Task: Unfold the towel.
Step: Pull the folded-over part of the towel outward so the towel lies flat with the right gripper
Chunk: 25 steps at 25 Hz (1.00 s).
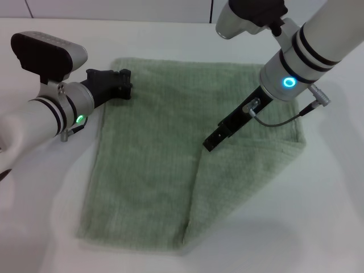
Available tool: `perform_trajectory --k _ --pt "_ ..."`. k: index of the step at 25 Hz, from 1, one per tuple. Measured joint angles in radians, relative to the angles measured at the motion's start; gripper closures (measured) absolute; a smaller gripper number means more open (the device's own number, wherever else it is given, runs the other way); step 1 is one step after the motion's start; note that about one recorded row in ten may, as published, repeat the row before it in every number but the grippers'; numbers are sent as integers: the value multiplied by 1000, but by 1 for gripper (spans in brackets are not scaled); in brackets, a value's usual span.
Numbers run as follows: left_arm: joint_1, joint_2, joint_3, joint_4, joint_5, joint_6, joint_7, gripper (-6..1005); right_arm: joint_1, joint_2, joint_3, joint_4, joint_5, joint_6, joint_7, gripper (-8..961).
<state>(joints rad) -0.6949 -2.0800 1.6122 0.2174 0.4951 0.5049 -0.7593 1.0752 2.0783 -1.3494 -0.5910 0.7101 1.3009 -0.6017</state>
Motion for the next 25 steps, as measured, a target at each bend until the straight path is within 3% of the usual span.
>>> perform_trajectory --k 15,25 --pt "-2 0 0 2 -1 -2 0 1001 20 3 0 25 2 -4 -17 141" --pt "-2 0 0 2 -2 -1 0 1001 21 3 -8 25 2 -17 -22 310"
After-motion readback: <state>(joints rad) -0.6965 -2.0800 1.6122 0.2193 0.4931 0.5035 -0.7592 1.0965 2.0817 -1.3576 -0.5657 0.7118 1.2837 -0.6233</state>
